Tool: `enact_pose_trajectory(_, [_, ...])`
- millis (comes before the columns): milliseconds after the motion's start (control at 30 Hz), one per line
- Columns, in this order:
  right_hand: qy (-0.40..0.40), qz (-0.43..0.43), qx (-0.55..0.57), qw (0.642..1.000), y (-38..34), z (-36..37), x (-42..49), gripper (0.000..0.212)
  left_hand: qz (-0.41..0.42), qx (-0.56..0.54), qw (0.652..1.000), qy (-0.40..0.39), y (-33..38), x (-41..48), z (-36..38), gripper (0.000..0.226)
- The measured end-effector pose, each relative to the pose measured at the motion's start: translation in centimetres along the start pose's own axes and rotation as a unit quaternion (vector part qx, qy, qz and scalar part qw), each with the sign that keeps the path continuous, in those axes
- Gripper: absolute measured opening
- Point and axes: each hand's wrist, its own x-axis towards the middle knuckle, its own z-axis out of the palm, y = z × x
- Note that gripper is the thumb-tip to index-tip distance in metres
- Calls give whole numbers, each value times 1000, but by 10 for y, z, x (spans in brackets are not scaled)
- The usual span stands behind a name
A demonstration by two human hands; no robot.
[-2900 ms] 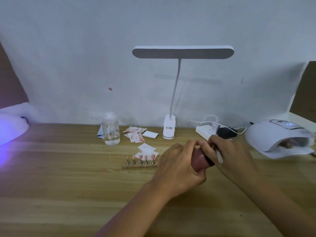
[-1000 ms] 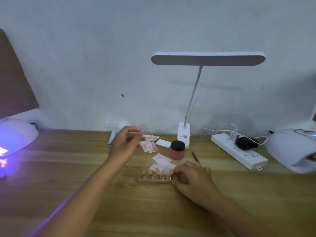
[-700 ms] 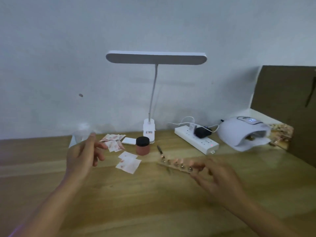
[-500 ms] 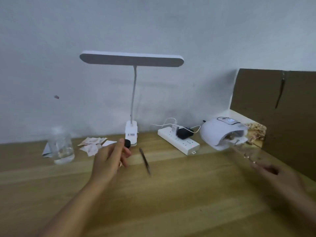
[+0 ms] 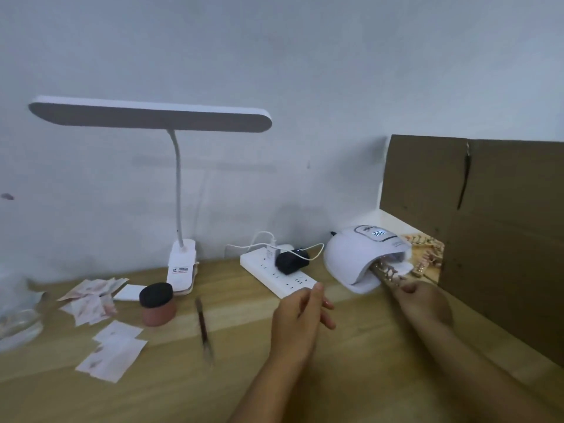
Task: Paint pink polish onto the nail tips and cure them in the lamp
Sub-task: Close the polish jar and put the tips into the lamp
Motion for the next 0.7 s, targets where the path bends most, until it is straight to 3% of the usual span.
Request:
enact_pose_trajectory(233, [20, 10, -44, 999, -16, 29, 21, 33, 12, 10, 999, -38, -22, -2, 37, 39])
enact_pose_trajectory(400, [41, 12, 49, 998, -32, 42, 30, 53, 1, -35, 999, -42, -19, 4, 30, 38])
enact_pose_trajectory(533, [-3, -8, 153, 988, -28, 40, 31, 27, 1, -39, 998, -40, -17, 3, 30, 37])
enact_pose_trajectory(600, [47, -39, 204, 977, -21, 30, 29, 11, 6, -36, 999, -38, -17, 2, 31, 37])
enact_pose_trajectory(700, [132, -184, 222, 948, -27, 5, 36, 12, 10, -35, 999, -36, -17, 0, 33, 35])
